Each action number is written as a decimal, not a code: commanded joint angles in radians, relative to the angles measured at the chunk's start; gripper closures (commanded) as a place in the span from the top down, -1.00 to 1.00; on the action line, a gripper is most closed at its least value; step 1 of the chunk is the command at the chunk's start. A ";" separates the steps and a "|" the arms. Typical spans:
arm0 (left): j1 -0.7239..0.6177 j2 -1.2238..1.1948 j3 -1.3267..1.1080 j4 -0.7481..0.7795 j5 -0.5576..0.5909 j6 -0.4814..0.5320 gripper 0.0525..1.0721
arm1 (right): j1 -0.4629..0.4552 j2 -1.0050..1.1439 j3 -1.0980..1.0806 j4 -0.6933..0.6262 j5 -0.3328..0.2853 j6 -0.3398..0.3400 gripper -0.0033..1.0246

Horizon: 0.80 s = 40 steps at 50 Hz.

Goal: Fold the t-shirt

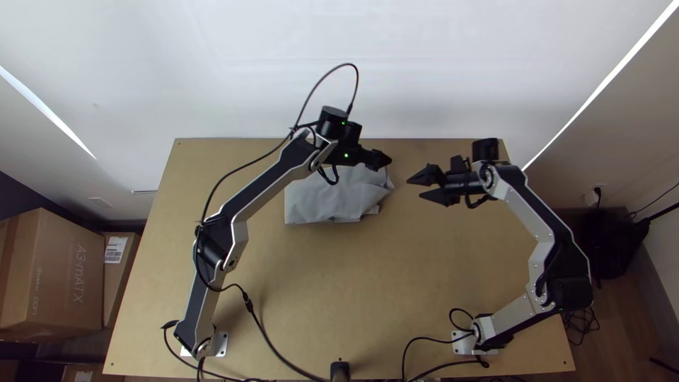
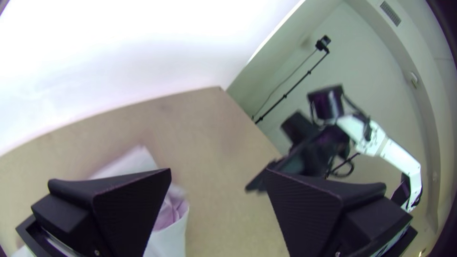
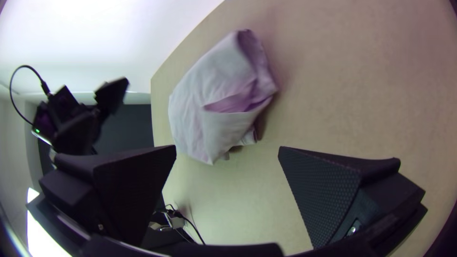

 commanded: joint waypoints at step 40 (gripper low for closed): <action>0.536 -0.581 -0.149 -0.255 -0.102 0.133 0.92 | 0.119 0.456 0.299 0.105 0.065 -0.120 0.93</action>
